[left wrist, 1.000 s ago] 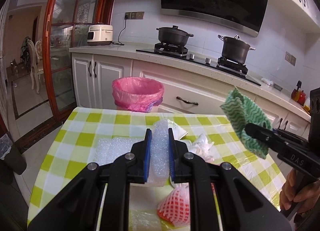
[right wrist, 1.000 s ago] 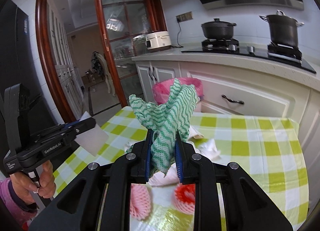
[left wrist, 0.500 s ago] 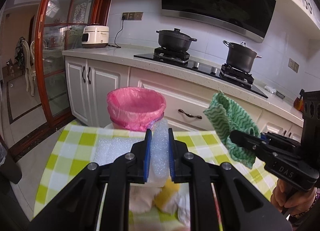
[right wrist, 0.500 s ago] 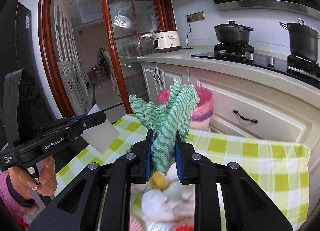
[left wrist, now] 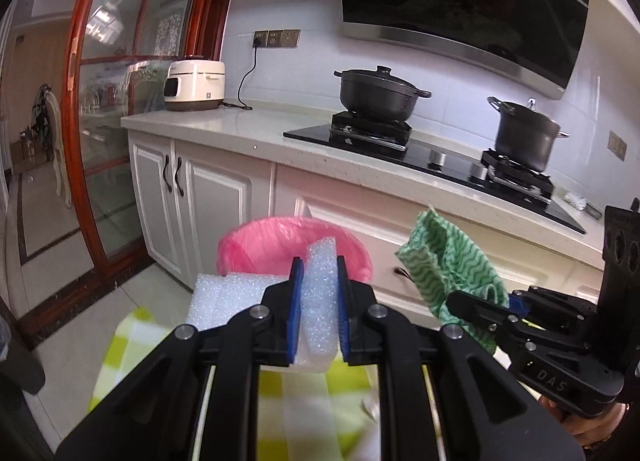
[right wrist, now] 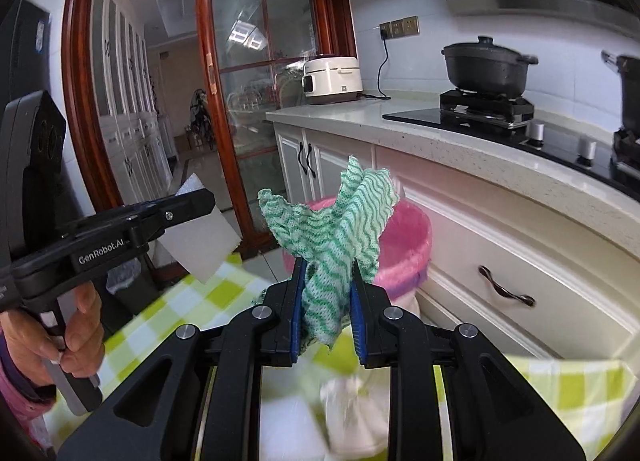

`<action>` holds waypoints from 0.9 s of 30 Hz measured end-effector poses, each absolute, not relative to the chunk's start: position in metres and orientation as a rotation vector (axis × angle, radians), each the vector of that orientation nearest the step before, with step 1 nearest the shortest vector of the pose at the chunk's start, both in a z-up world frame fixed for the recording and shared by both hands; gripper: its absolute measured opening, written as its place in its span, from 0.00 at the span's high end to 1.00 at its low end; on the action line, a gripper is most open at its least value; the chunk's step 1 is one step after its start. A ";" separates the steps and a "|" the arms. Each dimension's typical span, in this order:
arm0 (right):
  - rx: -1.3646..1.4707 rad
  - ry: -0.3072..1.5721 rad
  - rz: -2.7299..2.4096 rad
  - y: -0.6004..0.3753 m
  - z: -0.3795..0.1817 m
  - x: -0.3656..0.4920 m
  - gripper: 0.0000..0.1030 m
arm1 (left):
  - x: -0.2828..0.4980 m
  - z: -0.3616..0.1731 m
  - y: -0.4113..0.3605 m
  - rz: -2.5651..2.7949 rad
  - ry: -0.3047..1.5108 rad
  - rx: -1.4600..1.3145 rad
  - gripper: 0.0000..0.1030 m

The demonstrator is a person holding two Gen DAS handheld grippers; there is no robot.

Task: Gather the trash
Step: 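Carry both items to the pink bin and open both grippers over it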

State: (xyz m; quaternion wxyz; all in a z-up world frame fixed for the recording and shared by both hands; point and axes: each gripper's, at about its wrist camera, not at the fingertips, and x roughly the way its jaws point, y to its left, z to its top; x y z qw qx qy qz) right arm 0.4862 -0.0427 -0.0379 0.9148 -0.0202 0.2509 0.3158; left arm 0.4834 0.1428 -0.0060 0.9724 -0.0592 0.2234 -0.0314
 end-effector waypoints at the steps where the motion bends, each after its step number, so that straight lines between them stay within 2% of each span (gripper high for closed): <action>1: -0.040 0.519 0.656 -0.040 -0.040 0.500 0.77 | 0.497 -0.006 0.145 -0.067 0.449 -0.118 0.86; 9: -0.015 0.567 0.675 -0.026 -0.067 0.597 0.77 | 0.593 -0.009 0.163 -0.102 0.450 -0.146 0.85; 17: 0.060 0.631 0.694 -0.021 -0.107 0.664 0.77 | 0.671 -0.049 0.178 -0.122 0.487 -0.198 0.85; 18: 0.063 0.642 0.698 -0.020 -0.112 0.669 0.76 | 0.680 -0.057 0.180 -0.118 0.494 -0.203 0.82; 19: 0.062 0.652 0.697 -0.019 -0.116 0.672 0.76 | 0.685 -0.063 0.182 -0.109 0.499 -0.207 0.71; 21: 0.056 0.667 0.696 -0.017 -0.125 0.677 0.75 | 0.696 -0.074 0.190 -0.094 0.502 -0.235 0.61; 22: 0.049 0.675 0.692 -0.017 -0.129 0.679 0.71 | 0.698 -0.077 0.193 -0.084 0.503 -0.245 0.56; 23: 0.047 0.678 0.691 -0.017 -0.131 0.678 0.60 | 0.700 -0.080 0.198 -0.067 0.502 -0.260 0.52; 24: 0.044 0.676 0.690 -0.019 -0.134 0.677 0.55 | 0.701 -0.081 0.203 -0.049 0.496 -0.274 0.47; 27: 0.028 0.673 0.679 -0.023 -0.134 0.671 0.52 | 0.694 -0.078 0.210 -0.028 0.492 -0.276 0.47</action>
